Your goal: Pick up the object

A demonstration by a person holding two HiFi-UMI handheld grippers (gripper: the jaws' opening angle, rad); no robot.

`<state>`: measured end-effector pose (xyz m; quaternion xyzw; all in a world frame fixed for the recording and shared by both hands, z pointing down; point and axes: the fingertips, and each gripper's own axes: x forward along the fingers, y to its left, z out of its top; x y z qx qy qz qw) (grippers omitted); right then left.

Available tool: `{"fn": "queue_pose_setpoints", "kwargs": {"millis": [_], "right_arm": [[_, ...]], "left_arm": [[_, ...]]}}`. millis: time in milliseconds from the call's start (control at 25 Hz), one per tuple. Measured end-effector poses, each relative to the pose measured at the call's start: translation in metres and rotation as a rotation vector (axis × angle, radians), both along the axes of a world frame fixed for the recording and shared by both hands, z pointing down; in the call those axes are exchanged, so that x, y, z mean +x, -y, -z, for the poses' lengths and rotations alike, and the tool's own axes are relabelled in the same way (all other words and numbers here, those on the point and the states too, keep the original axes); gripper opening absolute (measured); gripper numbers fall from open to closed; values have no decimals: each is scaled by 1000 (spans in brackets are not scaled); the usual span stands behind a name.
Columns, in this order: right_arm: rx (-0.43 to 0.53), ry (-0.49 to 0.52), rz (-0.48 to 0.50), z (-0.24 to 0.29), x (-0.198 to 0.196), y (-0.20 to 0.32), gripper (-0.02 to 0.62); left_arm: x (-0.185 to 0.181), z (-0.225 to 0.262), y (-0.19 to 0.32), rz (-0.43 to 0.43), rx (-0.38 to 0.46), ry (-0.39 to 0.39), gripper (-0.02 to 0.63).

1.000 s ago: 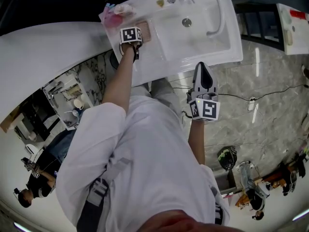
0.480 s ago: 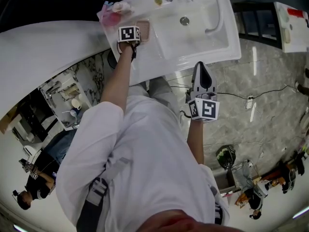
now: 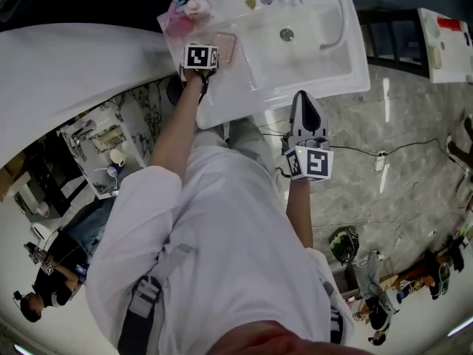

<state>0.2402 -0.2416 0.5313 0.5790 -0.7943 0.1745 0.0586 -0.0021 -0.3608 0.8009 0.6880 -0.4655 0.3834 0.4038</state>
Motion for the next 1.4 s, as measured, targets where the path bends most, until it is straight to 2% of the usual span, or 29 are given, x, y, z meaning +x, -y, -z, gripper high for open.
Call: {"fn": "queue_pose_setpoints", "kwargs": {"millis": [600, 920, 1400], "right_arm": [[54, 2, 93, 22, -72, -13, 2], [93, -31, 119, 37, -103, -16, 2], [232, -69, 149, 86, -136, 3, 2]], "left_arm": [[-5, 104, -30, -144, 224, -73, 43], [-15, 180, -42, -160, 389, -122, 43], [-41, 303, -53, -143, 686, -171, 43]]}}
